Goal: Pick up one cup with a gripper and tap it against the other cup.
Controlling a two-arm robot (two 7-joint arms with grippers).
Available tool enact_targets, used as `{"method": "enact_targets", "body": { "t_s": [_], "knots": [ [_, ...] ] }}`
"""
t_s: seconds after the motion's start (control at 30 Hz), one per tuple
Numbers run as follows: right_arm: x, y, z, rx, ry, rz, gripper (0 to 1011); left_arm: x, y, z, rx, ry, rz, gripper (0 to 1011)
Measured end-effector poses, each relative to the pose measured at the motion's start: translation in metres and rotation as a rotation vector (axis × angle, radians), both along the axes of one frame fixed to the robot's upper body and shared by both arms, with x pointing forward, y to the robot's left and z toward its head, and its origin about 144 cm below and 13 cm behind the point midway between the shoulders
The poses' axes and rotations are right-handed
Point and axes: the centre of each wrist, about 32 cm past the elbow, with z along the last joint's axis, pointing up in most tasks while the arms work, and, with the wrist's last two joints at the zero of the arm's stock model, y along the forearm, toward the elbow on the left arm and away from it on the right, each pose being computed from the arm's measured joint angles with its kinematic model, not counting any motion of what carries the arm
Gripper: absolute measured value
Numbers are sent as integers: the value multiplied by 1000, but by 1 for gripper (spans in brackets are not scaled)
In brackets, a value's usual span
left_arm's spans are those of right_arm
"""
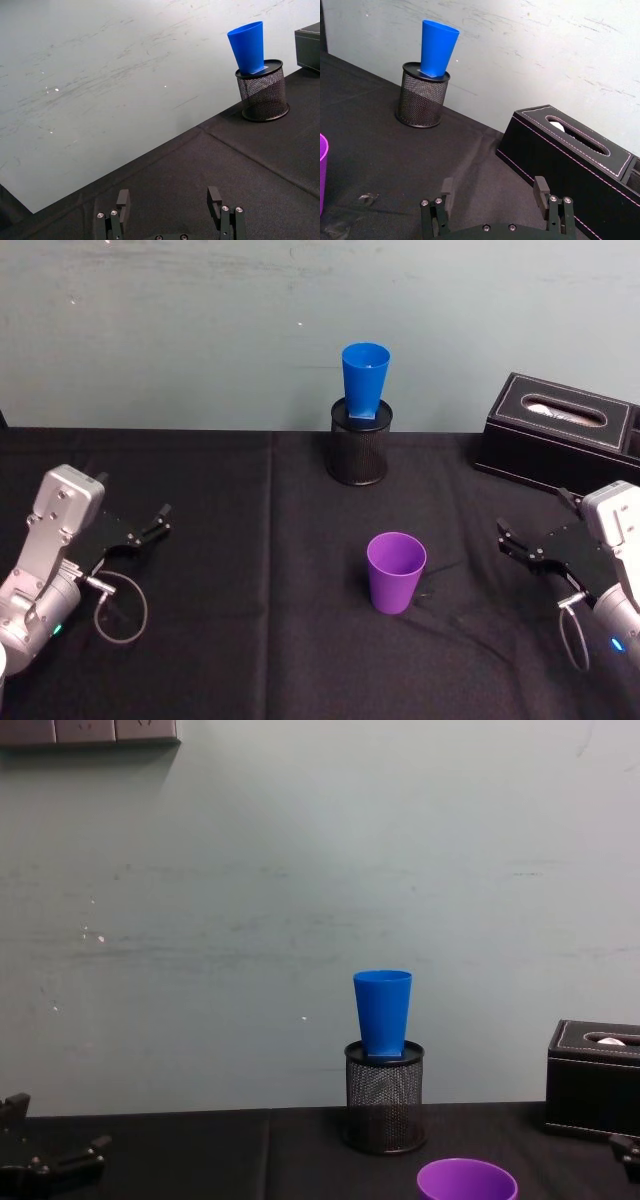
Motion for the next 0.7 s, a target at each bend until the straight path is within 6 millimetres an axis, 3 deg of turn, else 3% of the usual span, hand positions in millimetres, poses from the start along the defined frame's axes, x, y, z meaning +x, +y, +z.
{"method": "enact_targets", "body": {
  "t_s": [0.47,0.7],
  "knots": [
    [0,0,0,0,0,0,1003,0,0,0,0,0,0,1011],
    [-5,-39,5,78,19,134,1003,0,0,0,0,0,0,1011]
  ]
}}
